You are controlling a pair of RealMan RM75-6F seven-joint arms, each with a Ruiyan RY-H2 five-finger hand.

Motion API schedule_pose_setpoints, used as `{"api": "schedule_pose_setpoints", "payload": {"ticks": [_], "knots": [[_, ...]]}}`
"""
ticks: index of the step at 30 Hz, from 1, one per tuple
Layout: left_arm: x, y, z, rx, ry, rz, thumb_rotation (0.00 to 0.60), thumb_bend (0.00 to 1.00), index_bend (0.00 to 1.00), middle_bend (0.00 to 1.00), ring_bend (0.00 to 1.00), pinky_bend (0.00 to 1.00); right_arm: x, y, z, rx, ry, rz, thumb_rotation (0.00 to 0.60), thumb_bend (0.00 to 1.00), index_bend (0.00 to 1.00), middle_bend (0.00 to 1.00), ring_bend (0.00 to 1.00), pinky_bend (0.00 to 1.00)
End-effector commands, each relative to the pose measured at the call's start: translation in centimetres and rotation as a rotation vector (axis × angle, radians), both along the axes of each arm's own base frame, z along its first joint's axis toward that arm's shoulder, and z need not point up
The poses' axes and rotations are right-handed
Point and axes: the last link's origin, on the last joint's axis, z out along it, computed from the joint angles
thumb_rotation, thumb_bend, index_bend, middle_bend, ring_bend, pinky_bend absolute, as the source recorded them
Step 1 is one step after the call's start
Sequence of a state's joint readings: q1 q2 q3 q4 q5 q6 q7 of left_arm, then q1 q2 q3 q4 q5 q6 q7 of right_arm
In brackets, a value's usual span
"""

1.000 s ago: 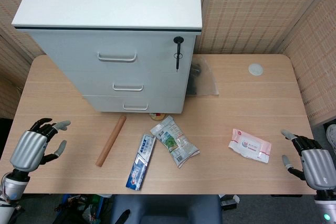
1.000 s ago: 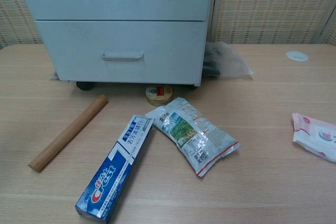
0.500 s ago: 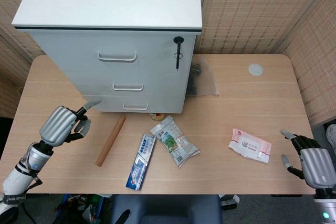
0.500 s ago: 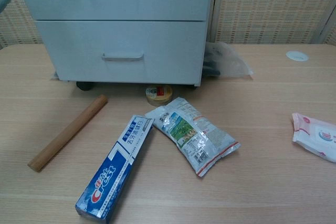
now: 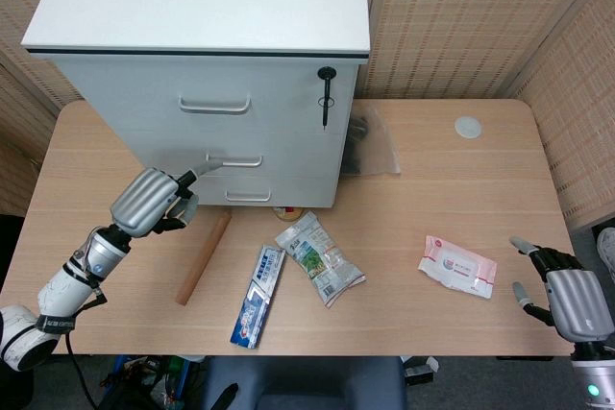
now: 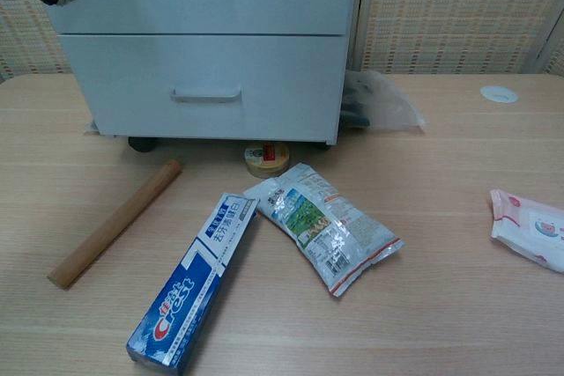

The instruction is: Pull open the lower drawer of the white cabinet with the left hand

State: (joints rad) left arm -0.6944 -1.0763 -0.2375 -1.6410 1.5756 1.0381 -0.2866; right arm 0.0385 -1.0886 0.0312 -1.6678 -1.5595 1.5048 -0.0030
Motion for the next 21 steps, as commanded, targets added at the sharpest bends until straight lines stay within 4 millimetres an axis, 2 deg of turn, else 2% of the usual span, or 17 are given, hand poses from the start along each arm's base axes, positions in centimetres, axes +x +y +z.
{"api": "schedule_pose_setpoints", "payload": {"ticks": [1, 11, 21], "knots": [[0.7, 0.6, -0.2, -0.009, 0.002, 0.0, 0.6, 0.66, 0.12, 0.9, 0.94, 1.0, -0.1, 0.0, 0.0, 0.001, -0.001, -0.003, 0.6, 0.33, 0.2, 0.31, 0.28, 0.31], [2.1, 1.8, -0.9, -0.037, 0.023, 0.003, 0.6, 0.66, 0.13, 0.9, 0.94, 1.0, -0.5, 0.2, 0.0, -0.003, -0.002, -0.016, 0.6, 0.33, 0.2, 0.31, 0.28, 0.31], [2.4, 2.3, -1.3, -0.048, 0.045, 0.008, 0.6, 0.66, 0.17, 0.9, 0.94, 1.0, -0.7, 0.4, 0.0, -0.003, -0.004, -0.025, 0.6, 0.33, 0.2, 0.31, 0.28, 0.31]]}}
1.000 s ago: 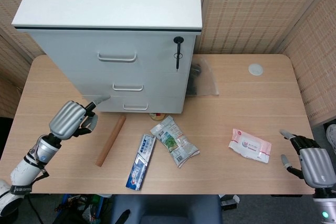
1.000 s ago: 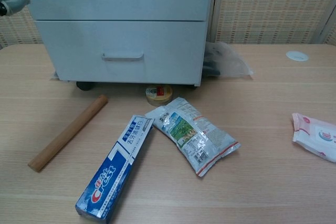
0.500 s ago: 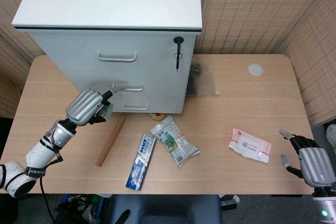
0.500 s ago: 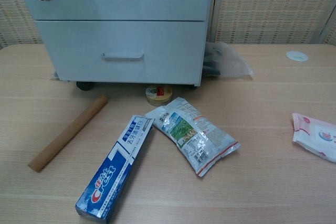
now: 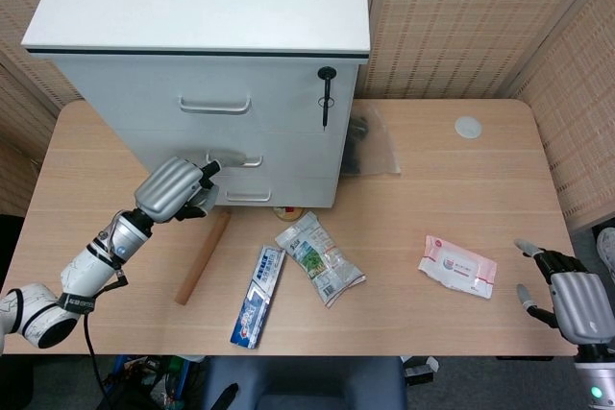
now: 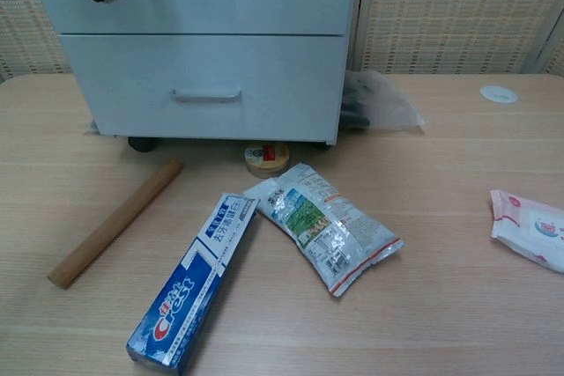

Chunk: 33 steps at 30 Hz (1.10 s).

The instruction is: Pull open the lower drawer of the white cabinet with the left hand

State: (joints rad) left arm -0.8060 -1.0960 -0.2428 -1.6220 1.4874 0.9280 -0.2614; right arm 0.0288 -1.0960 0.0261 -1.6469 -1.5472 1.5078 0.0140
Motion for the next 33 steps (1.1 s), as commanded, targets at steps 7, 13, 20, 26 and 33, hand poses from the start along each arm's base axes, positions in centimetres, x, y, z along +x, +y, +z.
{"api": "schedule_pose_setpoints", "payload": {"ticks": [7, 13, 20, 26, 33], "knots": [[-0.2, 0.4, -0.2, -0.005, 0.015, 0.02, 0.6, 0.66, 0.18, 0.9, 0.94, 1.0, -0.1, 0.1, 0.1, -0.002, 0.001, -0.005, 0.6, 0.33, 0.2, 0.31, 0.28, 0.31], [-0.3, 0.5, -0.1, -0.007, 0.024, 0.03, 0.6, 0.66, 0.19, 0.9, 0.94, 1.0, -0.2, 0.1, 0.0, -0.001, -0.001, -0.008, 0.6, 0.33, 0.2, 0.31, 0.28, 0.31], [-0.5, -0.1, 0.0, -0.009, 0.043, 0.019, 0.6, 0.66, 0.19, 0.9, 0.94, 1.0, -0.3, 0.1, 0.0, -0.001, 0.0, -0.009, 0.6, 0.33, 0.2, 0.31, 0.28, 0.31], [-0.5, -0.8, 0.2, -0.012, 0.058, 0.009, 0.6, 0.66, 0.19, 0.9, 0.94, 1.0, -0.3, 0.0, 0.0, -0.001, 0.002, -0.009, 0.6, 0.33, 0.2, 0.31, 0.28, 0.31], [-0.6, -1.6, 0.6, -0.01, 0.07, 0.0, 0.6, 0.66, 0.18, 0.9, 0.94, 1.0, -0.3, 0.0, 0.0, 0.0, 0.002, -0.009, 0.6, 0.33, 0.2, 0.31, 0.29, 0.31]]}}
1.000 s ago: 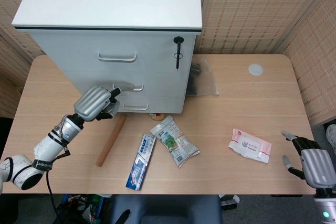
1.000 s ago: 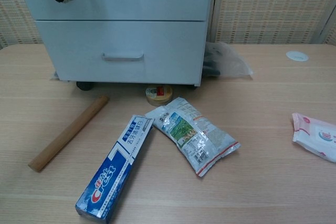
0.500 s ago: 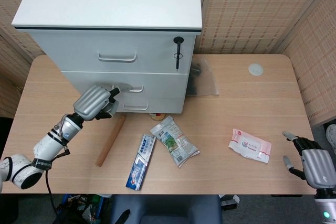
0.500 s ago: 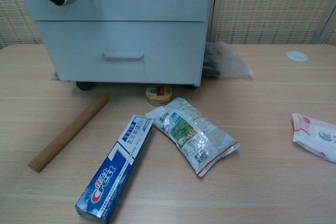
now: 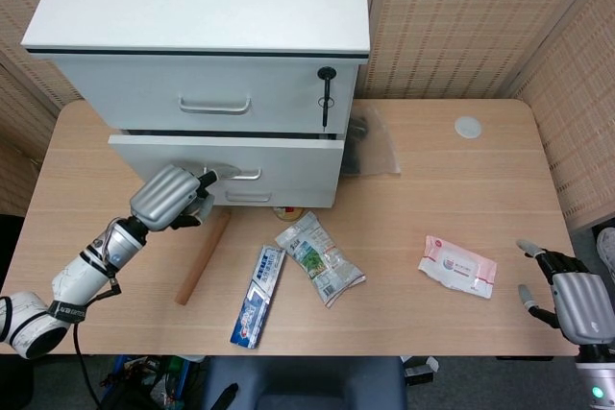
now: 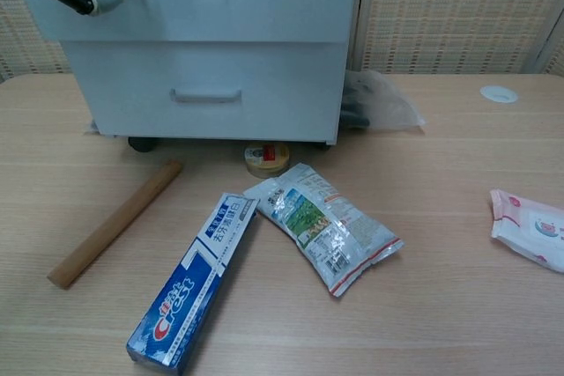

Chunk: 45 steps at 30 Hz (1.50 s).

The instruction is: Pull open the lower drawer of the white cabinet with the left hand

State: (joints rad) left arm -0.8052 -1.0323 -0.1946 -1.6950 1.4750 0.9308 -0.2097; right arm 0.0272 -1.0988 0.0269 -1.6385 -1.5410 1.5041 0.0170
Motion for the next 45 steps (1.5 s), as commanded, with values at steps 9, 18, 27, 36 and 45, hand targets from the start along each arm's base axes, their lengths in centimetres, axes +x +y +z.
{"api": "schedule_pose_setpoints", "payload": {"ticks": [9, 18, 27, 36, 45], "knots": [[-0.3, -0.7, 0.3, -0.008, 0.027, 0.005, 0.6, 0.66, 0.18, 0.9, 0.94, 1.0, 0.0, -0.1, -0.1, 0.001, 0.0, -0.003, 0.6, 0.33, 0.2, 0.31, 0.3, 0.31], [-0.4, -1.3, 0.7, -0.007, 0.041, -0.004, 0.6, 0.66, 0.18, 0.9, 0.94, 1.0, 0.1, -0.2, -0.1, 0.002, 0.002, -0.001, 0.6, 0.33, 0.2, 0.31, 0.3, 0.31], [-0.5, -2.0, 1.3, -0.01, 0.065, -0.008, 0.6, 0.66, 0.18, 0.9, 0.94, 1.0, 0.1, -0.2, -0.1, 0.002, 0.003, -0.001, 0.6, 0.33, 0.2, 0.31, 0.3, 0.31], [-0.7, -2.9, 1.8, -0.012, 0.089, -0.009, 0.6, 0.66, 0.18, 0.9, 0.94, 1.0, 0.2, -0.2, -0.1, 0.003, 0.003, 0.002, 0.6, 0.33, 0.2, 0.31, 0.3, 0.31], [-0.6, -3.8, 2.1, -0.021, 0.096, -0.019, 0.6, 0.66, 0.18, 0.9, 0.94, 1.0, 0.2, -0.2, -0.1, 0.002, 0.002, 0.003, 0.6, 0.33, 0.2, 0.31, 0.3, 0.31]]}}
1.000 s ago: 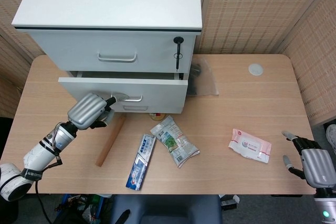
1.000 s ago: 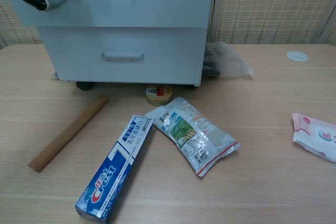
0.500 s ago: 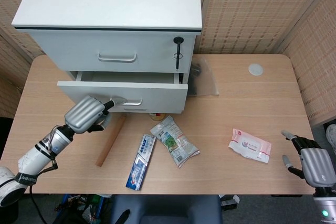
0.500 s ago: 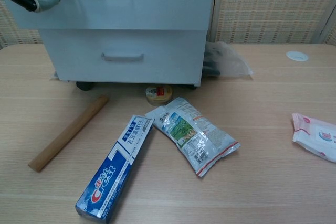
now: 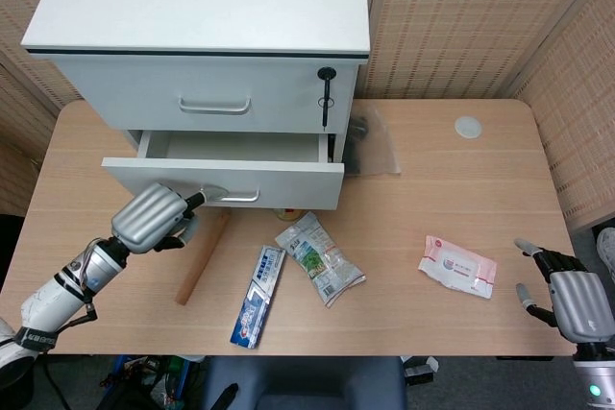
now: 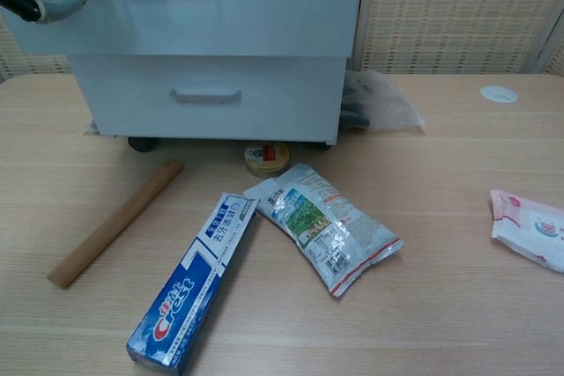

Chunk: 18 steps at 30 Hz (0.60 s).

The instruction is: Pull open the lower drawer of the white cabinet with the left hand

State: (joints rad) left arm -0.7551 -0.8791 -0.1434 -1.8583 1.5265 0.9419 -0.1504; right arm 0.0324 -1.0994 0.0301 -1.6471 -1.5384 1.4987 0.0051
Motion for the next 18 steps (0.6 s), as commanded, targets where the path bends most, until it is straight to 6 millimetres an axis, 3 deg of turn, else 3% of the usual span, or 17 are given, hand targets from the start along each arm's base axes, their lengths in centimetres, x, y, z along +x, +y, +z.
{"api": "schedule_pose_setpoints", "payload": {"ticks": [1, 18], "knots": [[0.03, -0.22, 0.04, -0.003, 0.002, -0.002, 0.6, 0.66, 0.18, 0.9, 0.94, 1.0, 0.0, 0.02, -0.01, 0.0, -0.001, 0.0, 0.6, 0.33, 0.2, 0.31, 0.3, 0.31], [0.14, -1.13, 0.43, 0.003, 0.015, 0.001, 0.6, 0.66, 0.18, 0.9, 0.94, 1.0, -0.3, 0.09, -0.01, 0.0, -0.005, -0.004, 0.6, 0.33, 0.2, 0.31, 0.3, 0.31]]}}
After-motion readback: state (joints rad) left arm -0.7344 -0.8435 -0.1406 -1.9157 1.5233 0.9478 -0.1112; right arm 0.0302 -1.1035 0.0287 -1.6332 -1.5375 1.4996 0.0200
